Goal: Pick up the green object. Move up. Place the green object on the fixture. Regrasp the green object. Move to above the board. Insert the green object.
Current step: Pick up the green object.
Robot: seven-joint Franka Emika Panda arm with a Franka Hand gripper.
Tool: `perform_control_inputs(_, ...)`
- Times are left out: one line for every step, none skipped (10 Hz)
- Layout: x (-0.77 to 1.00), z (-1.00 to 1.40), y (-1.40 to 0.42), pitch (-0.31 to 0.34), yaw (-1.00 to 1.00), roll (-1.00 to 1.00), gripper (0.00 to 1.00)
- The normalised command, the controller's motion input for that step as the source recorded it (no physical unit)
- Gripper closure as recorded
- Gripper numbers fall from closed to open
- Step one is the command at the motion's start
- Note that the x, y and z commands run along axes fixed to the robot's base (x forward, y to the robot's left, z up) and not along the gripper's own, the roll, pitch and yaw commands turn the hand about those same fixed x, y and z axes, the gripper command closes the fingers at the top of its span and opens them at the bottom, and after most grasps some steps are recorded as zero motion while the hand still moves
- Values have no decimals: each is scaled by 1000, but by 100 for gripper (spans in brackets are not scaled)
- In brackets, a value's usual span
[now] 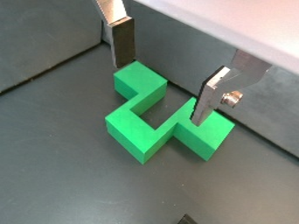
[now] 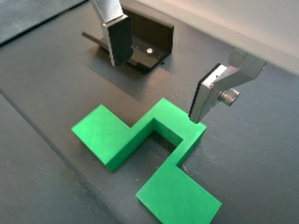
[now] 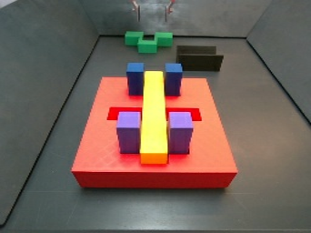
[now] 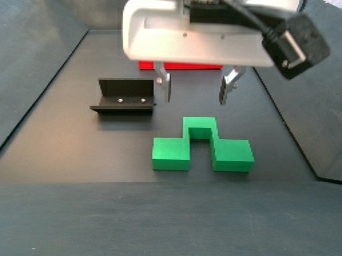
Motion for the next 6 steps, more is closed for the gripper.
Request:
perform_control_inputs(0, -217, 0, -341, 54, -124, 0)
perform_control_inputs(0, -206, 0, -380, 83, -144, 0)
perform_control_inputs(0, -163, 0, -411, 129, -191, 0)
perform_control_inputs(0, -77, 0, -440, 71, -244, 0)
perform_control_inputs(0, -3, 54, -443, 0, -274, 0)
perform_control_inputs(0, 0, 83, -439, 0, -297, 0)
